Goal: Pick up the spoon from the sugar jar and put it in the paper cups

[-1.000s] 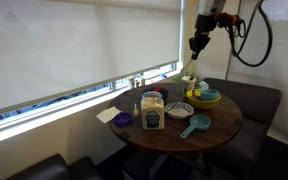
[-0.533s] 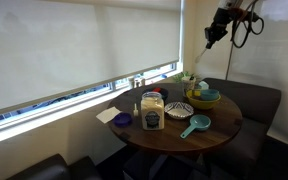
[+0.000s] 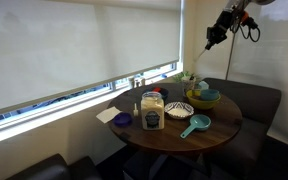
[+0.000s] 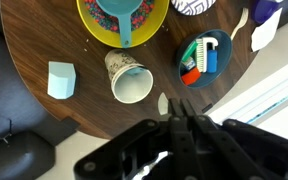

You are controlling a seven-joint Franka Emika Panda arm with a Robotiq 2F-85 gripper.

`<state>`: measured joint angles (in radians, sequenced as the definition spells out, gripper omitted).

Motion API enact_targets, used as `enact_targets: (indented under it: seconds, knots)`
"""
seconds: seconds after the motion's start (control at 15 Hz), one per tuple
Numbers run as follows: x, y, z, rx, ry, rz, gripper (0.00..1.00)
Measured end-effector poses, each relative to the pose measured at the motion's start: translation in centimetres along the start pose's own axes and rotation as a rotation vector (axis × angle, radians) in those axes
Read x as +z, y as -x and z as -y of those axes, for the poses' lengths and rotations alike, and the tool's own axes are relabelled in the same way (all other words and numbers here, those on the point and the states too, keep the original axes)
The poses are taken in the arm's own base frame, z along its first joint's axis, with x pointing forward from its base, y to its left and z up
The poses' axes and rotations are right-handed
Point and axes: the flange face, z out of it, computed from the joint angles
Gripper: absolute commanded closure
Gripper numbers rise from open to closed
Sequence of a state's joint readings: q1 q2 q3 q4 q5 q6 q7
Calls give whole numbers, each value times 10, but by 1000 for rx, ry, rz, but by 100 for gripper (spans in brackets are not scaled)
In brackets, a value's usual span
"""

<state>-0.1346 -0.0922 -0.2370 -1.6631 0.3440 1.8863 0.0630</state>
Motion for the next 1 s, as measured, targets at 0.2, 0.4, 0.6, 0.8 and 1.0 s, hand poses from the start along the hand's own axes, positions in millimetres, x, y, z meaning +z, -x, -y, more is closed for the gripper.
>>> enact_targets:
  seconds: [0.2, 0.4, 0.6, 0.8, 1.0]
  knots:
    - [23, -12, -19, 65, 2, 63, 99]
    - [37, -23, -32, 120, 12, 80, 99]
    - [52, -29, -39, 152, 9, 108, 99]
    - [68, -36, -42, 161, 16, 122, 99]
    - [79, -42, -44, 170, 14, 127, 99]
